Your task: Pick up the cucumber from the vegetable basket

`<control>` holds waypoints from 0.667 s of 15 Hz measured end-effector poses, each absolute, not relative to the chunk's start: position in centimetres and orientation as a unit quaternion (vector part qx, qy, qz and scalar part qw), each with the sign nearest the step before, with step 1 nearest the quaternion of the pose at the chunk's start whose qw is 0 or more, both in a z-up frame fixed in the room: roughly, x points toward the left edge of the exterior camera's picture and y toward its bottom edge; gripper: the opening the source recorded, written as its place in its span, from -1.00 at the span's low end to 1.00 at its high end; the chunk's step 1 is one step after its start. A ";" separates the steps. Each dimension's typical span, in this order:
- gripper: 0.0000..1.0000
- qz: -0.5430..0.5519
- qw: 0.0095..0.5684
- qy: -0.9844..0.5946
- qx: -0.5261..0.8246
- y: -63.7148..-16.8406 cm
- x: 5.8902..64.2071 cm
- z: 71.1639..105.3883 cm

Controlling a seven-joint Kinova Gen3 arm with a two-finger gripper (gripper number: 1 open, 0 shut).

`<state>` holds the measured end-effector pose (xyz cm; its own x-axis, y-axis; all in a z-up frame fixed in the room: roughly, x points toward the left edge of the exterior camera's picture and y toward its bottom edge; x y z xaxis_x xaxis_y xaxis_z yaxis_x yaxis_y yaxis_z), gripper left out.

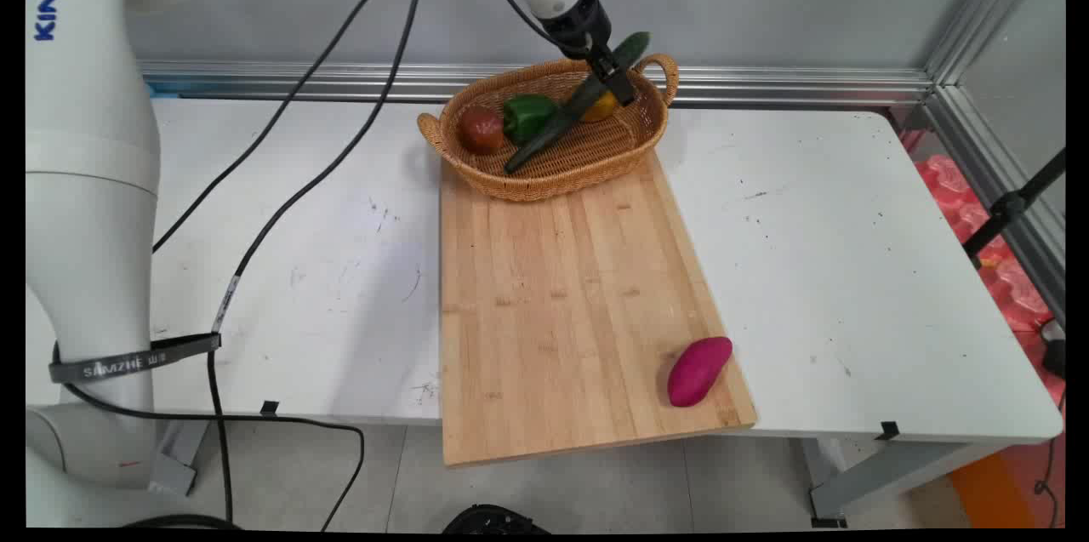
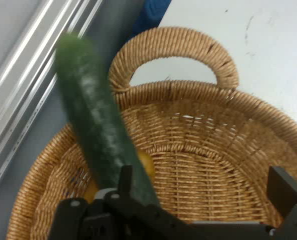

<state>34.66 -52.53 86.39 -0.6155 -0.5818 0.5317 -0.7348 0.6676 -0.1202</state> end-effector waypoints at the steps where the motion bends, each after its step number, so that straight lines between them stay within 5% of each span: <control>1: 1.00 0.165 0.235 -0.883 0.370 -52.2 34.6 87.0; 10: 1.00 0.157 0.243 -0.888 0.357 -46.0 35.8 92.0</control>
